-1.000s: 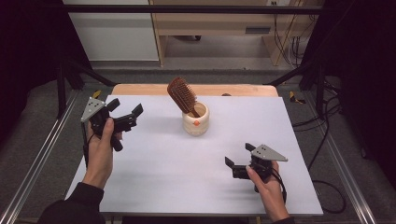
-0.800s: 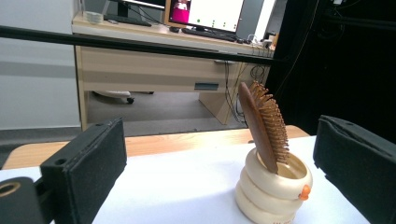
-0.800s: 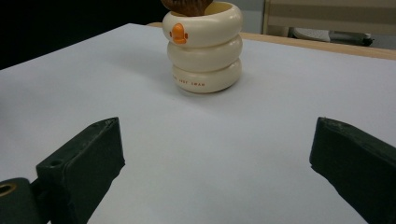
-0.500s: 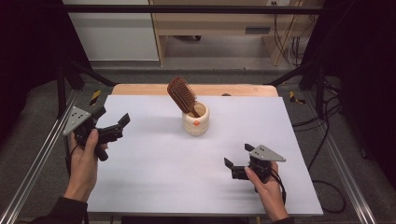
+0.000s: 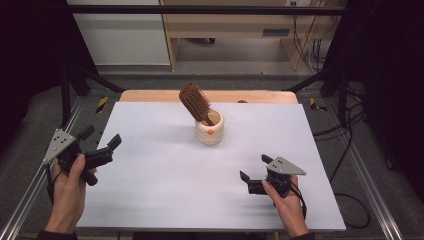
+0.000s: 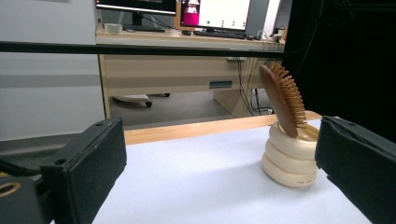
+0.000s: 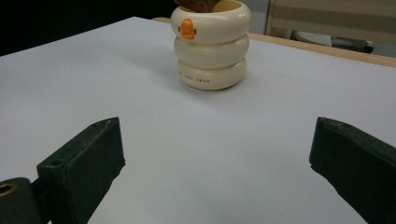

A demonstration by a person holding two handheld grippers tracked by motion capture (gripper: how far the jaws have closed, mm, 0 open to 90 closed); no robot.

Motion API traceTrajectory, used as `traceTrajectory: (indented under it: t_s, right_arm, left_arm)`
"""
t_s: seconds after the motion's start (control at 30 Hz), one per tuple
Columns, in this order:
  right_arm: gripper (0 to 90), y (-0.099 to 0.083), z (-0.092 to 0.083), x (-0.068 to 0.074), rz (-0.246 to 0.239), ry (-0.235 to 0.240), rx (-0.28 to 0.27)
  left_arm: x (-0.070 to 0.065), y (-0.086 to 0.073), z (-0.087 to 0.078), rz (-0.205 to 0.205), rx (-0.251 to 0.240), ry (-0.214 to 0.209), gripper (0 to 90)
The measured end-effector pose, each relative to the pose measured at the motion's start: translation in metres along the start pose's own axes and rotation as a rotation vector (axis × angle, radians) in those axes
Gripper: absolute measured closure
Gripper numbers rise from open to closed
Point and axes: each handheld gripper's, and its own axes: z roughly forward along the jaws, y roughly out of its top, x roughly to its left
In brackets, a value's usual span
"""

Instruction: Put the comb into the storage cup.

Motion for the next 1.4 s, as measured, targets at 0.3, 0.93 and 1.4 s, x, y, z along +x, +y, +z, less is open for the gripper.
traceTrajectory:
  t_s: [0.3,0.93,1.4]
  right_arm:
    - [3.9,-0.001,-0.005,0.0,-0.015,0.0,-0.006]
    - [3.9,-0.006,-0.016,-0.003,-0.086,-0.031,-0.081]
    - [3.5,-0.009,-0.026,-0.01,-0.063,-0.046,-0.106]
  left_arm:
    - [0.014,-0.005,-0.02,-0.006,-0.036,0.025,2.3]
    - [0.034,-0.032,-0.048,0.006,-0.084,0.062,2.2]
    - [0.031,-0.061,-0.041,-0.014,-0.081,0.058,2.2]
